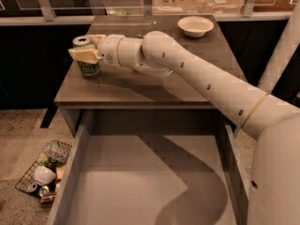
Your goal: Place green can into top drawer
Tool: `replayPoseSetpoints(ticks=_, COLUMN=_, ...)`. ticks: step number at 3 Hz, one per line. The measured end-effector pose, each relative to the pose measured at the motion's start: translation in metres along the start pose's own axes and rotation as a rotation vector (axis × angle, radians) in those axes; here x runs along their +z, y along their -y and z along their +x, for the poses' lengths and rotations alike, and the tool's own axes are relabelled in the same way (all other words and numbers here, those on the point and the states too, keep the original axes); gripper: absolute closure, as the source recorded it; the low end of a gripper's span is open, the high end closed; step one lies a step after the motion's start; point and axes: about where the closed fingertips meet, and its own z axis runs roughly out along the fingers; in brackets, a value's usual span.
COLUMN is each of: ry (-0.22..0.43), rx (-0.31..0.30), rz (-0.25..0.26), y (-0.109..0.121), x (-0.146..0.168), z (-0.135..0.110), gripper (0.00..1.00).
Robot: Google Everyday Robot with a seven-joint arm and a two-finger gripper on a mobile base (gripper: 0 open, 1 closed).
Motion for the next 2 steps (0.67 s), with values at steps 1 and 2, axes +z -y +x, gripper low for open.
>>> replayPoseSetpoints(ticks=1, ry=0.001, rx=0.0, rz=-0.004, y=-0.002, x=0.002, z=-0.0003, gripper=0.95)
replayPoseSetpoints(ticks=2, ry=0.001, rx=0.0, rz=-0.007, y=-0.0033, x=0.0034, z=-0.0005, gripper=1.0)
